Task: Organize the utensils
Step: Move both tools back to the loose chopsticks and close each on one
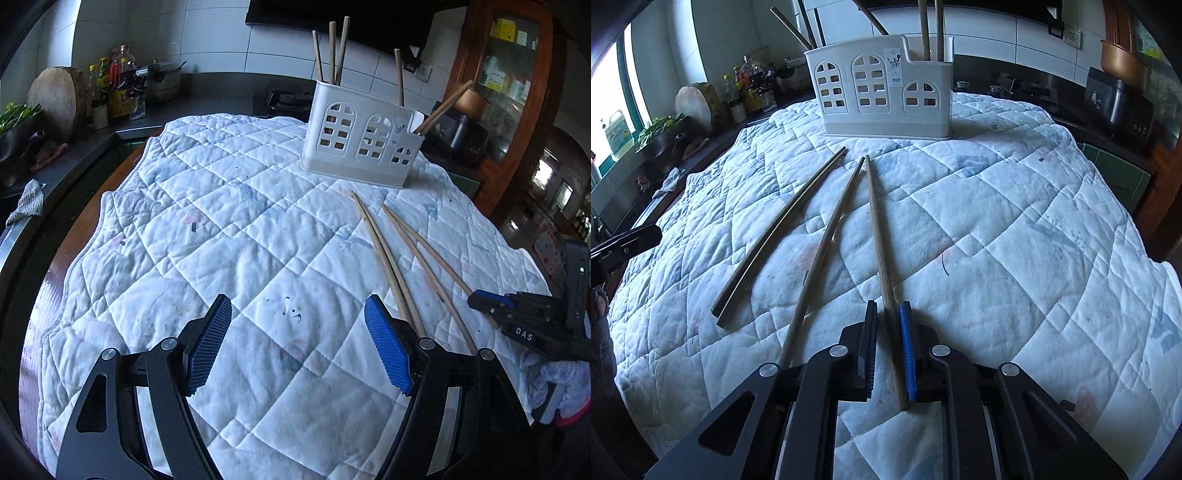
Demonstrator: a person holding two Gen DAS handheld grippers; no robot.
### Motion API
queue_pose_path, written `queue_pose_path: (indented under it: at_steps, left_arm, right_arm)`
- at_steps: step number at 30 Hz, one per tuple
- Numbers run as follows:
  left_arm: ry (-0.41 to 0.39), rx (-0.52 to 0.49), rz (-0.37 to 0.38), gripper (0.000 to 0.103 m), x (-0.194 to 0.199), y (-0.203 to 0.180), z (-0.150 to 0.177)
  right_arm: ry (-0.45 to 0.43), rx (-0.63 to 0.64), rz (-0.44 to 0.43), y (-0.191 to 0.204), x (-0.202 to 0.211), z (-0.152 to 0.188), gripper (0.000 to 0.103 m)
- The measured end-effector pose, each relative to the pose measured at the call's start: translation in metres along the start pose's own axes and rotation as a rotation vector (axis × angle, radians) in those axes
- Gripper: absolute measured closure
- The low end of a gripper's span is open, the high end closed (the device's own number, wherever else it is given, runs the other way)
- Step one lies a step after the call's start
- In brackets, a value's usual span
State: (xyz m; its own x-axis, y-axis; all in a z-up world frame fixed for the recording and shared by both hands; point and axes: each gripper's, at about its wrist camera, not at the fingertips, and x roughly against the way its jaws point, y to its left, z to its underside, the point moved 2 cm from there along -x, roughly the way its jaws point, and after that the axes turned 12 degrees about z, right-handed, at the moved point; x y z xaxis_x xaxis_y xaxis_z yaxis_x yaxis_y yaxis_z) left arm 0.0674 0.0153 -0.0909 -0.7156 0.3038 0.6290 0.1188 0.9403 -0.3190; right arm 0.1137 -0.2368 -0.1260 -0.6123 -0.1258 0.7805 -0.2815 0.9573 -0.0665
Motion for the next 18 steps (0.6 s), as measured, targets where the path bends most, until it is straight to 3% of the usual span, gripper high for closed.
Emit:
queue_pose_path:
  at_steps: [11,13,18]
  left_arm:
    - [0.059,-0.023,0.073,0.032,-0.026,-0.032,0.011]
    - [0.072,-0.038,0.088,0.043,-0.033,-0.04,0.01]
    - [0.102,-0.025,0.113,0.048,-0.051,-0.051,0.005]
  right_arm:
    - [-0.03,0.008,0.009,0.002,0.008,0.002,0.096]
    - [-0.039,0.001,0.006,0.001,0.012,0.003,0.096]
    - [-0.049,-0.018,-0.006,-0.001,0.02,0.007,0.096]
